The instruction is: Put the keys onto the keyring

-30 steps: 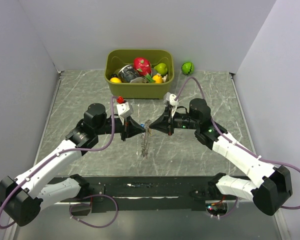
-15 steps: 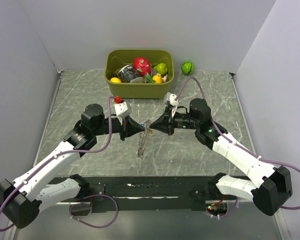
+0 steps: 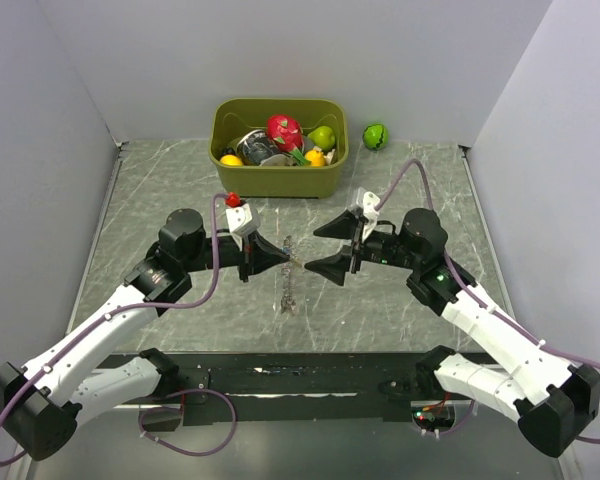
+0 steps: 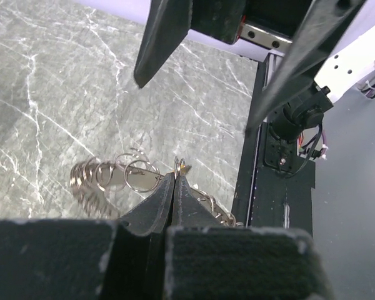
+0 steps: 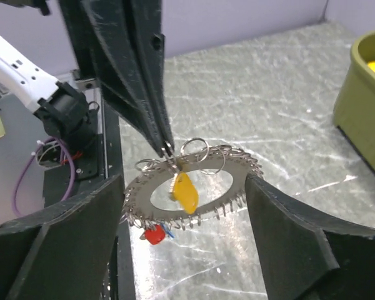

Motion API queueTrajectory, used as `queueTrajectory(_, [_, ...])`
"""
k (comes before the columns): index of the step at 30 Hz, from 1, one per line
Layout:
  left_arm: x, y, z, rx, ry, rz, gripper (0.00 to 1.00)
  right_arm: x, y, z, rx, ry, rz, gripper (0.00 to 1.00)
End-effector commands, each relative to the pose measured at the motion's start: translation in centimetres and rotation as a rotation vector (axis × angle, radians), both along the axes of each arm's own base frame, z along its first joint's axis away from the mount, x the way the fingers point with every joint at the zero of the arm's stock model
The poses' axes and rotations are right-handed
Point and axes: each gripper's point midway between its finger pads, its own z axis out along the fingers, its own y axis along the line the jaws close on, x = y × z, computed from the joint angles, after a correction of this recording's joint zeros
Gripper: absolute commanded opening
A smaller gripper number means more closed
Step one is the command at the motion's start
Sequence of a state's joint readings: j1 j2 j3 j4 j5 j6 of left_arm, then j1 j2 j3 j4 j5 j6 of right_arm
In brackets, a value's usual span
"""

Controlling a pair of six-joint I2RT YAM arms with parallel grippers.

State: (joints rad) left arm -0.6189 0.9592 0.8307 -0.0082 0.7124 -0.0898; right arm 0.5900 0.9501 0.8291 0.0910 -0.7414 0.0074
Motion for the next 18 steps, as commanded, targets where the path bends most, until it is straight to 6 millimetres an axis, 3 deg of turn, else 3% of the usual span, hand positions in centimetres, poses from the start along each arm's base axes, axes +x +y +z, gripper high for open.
queueTrajectory(1, [-1.2, -0.2, 4.0, -0.094, -0.112, -0.059, 0.01, -1.3, -0.1, 2.1, 0.065, -0.079, 0.061, 0.87])
queueTrajectory(7, [-2.1, -0.5, 4.6, -0.125, -0.119, -0.116, 0.01, -4.2, 0.4, 3.2, 0.096, -0.137, 0.234, 0.84])
queueTrajectory(11, [-2.4, -0.8, 4.6, -0.126, -0.116, -0.143, 0.01, -4.8, 0.7, 3.5, 0.104, -0.132, 0.294, 0.64])
queueTrajectory(12, [-2.4, -0.9, 4.6, -0.128, -0.117, -0.145, 0.01, -4.8, 0.7, 3.6, 0.104, -0.13, 0.296, 0.6])
queueTrajectory(18, [-2.4, -1.2, 4.7, -0.126, -0.124, -0.159, 0.01, -4.0, 1.2, 3.0, 0.102, -0.098, 0.286, 0.59])
